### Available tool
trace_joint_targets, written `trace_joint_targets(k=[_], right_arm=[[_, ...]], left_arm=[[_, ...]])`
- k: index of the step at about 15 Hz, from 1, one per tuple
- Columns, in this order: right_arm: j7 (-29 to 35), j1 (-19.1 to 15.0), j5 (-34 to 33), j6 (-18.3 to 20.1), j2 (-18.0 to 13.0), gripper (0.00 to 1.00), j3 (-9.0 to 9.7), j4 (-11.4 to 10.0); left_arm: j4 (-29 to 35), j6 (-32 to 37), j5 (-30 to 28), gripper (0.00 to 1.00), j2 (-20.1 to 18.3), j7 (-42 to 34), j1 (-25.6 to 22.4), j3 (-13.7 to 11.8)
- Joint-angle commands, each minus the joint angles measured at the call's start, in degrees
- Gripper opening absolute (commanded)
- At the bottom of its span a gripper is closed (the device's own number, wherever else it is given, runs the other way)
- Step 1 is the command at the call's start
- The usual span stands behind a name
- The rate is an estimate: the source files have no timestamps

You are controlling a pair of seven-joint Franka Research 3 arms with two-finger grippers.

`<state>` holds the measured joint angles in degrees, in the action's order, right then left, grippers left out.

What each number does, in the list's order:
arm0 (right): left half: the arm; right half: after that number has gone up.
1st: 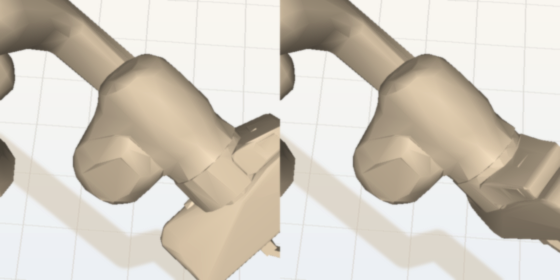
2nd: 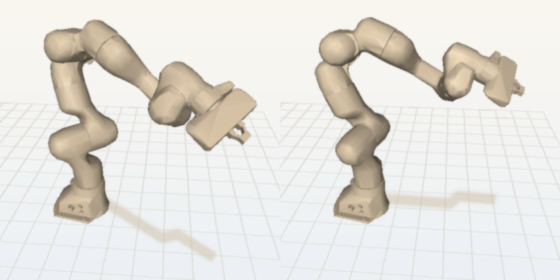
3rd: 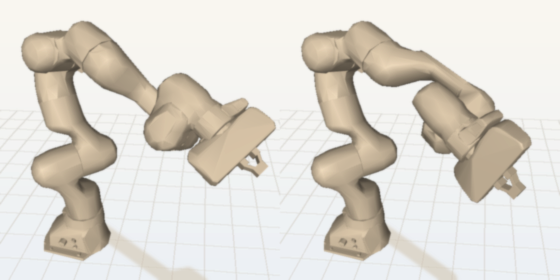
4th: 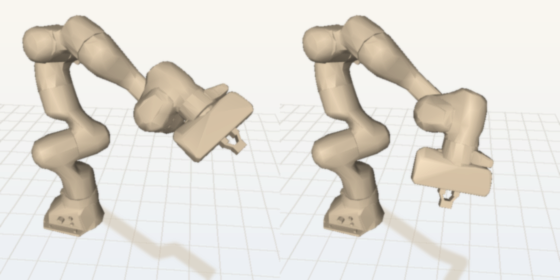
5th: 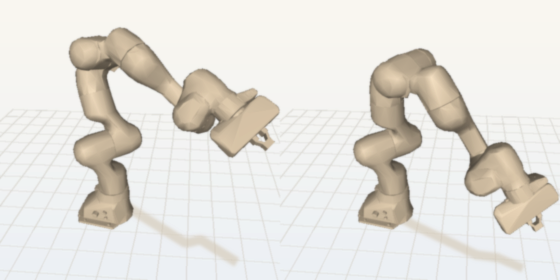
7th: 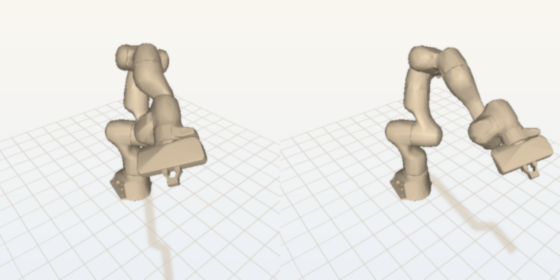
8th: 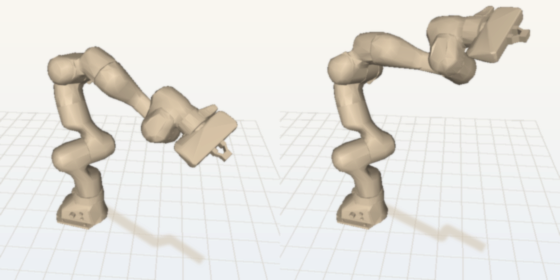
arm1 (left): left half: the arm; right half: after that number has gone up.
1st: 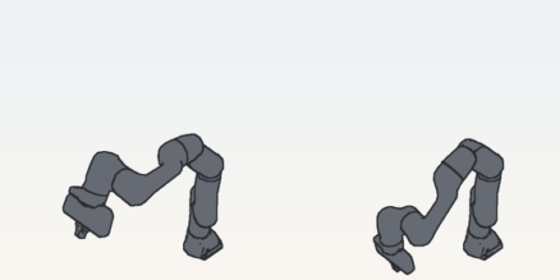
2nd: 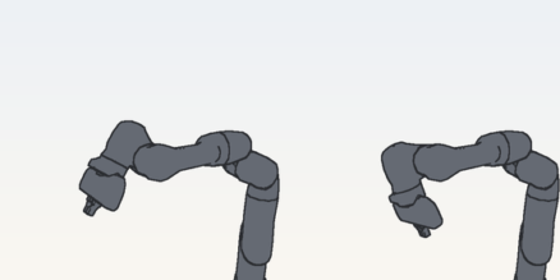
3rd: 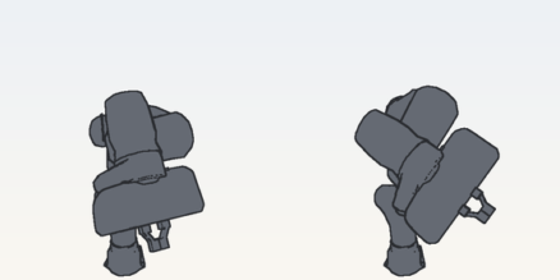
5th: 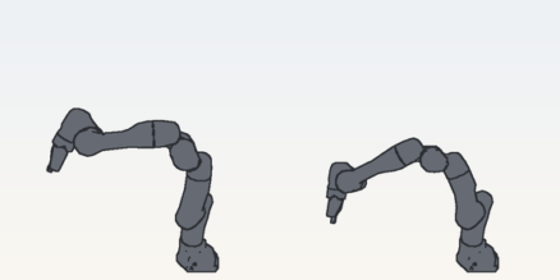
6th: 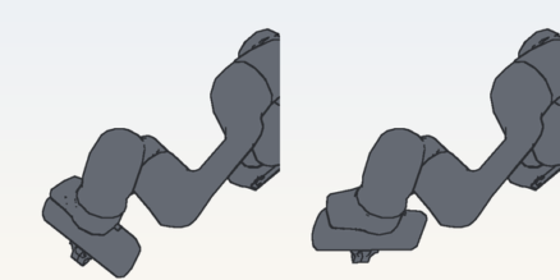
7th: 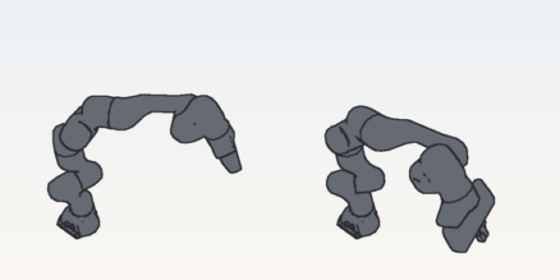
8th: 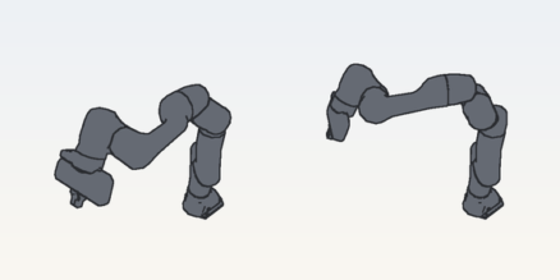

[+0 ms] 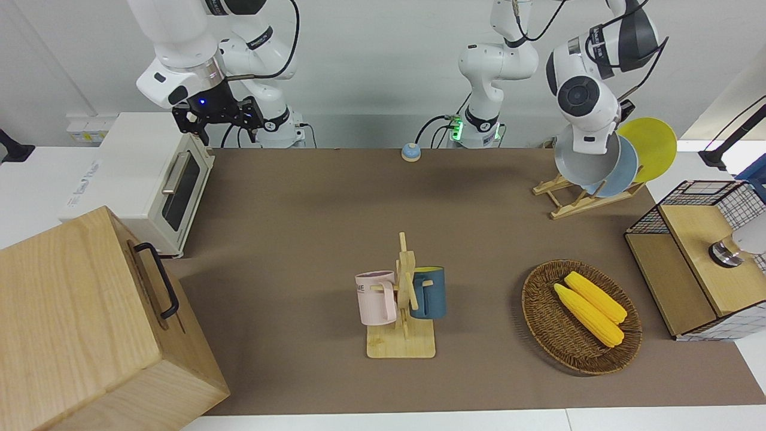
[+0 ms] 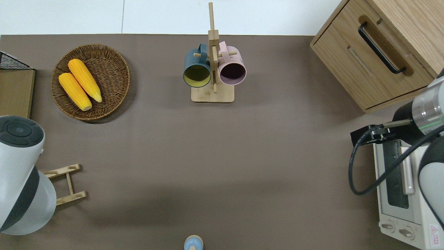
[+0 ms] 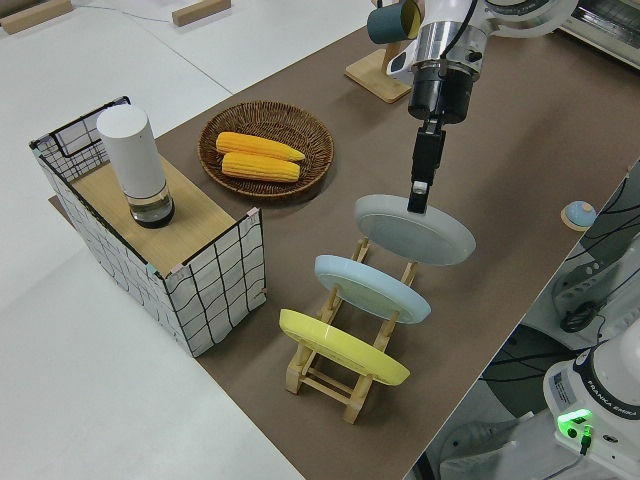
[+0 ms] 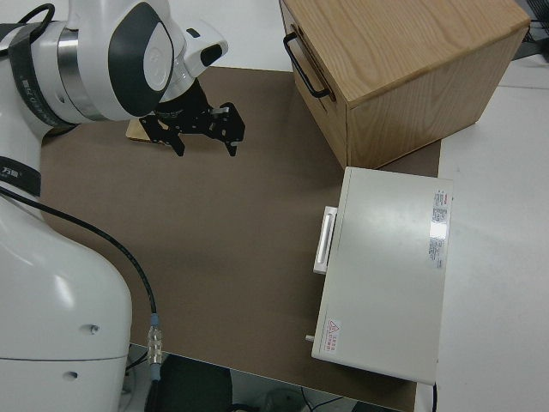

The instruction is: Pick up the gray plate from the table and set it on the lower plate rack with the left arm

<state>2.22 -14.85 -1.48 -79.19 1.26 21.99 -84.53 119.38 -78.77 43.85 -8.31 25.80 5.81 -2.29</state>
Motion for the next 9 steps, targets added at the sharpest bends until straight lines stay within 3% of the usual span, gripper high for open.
trace_joint_targets(k=[1,9], right_arm=[[0.7,-1.3,-0.3,0.6,-0.1,0.983,1.21,0.3],[0.7,-1.3,-0.4,0.6,-0.1,0.983,1.21,0.4]], left_arm=[[1.6,-0.8,1.7,0.00,0.4,4.3,1.4,0.0],[3.1,-3.1,1.8,0.00,3.4,12.0,2.2,0.1]])
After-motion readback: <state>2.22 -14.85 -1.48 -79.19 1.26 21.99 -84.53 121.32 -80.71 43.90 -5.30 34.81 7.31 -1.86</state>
